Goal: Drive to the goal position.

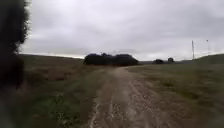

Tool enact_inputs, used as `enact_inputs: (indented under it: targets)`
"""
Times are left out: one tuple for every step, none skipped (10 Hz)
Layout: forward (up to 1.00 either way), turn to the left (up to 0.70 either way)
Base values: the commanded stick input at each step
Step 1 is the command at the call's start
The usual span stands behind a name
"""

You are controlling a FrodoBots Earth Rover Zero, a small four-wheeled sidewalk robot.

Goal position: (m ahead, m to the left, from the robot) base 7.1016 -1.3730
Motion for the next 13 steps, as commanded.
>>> enact_inputs:
  targets:
    - [0.7, -0.27]
    - [0.7, -0.11]
    - [0.7, 0.0]
    - [0.7, 0.0]
    - [0.7, 0.0]
    - [0.7, 0.0]
    - [0.7, 0.0]
    - [0.7, 0.0]
    - [0.7, 0.0]
    - [0.7, -0.07]
    - [0.7, -0.23]
    - [0.7, 0.0]
    - [0.7, 0.0]
